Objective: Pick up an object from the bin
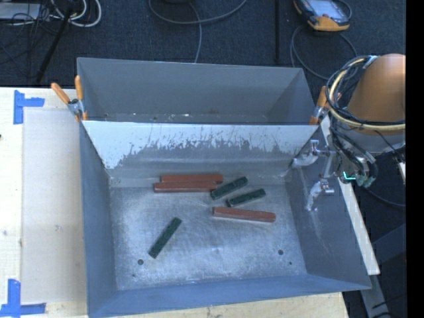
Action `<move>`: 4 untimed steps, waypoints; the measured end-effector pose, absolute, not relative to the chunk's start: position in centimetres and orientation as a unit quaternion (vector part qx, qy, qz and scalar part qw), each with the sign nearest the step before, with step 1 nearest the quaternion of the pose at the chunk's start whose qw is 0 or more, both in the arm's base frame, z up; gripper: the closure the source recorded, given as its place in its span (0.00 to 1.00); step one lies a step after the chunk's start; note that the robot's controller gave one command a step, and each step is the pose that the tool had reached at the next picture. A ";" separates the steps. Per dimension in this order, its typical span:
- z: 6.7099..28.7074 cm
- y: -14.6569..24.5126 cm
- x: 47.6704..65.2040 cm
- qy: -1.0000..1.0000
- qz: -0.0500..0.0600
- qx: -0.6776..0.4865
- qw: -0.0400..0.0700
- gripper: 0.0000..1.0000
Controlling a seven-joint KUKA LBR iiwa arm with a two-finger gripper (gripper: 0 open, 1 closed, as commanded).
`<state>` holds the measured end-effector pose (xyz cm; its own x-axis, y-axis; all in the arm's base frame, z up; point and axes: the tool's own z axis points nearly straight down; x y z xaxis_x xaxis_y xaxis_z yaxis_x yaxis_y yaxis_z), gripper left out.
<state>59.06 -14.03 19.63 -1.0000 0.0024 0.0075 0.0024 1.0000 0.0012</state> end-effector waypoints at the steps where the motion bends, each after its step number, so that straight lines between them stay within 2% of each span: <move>1: 20.1 -14.0 59.2 -1.000 0.000 0.000 0.000 0.00; 2: 15.0 -13.4 59.4 -1.000 0.001 0.017 -0.003 0.00; 3: 7.7 -10.6 60.2 -0.999 0.001 0.043 -0.008 1.00; 4: 7.7 -10.6 60.2 -0.999 0.001 0.043 -0.008 1.00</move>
Offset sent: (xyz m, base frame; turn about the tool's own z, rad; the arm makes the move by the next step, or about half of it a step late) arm 0.0030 0.0169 -0.1180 -0.0882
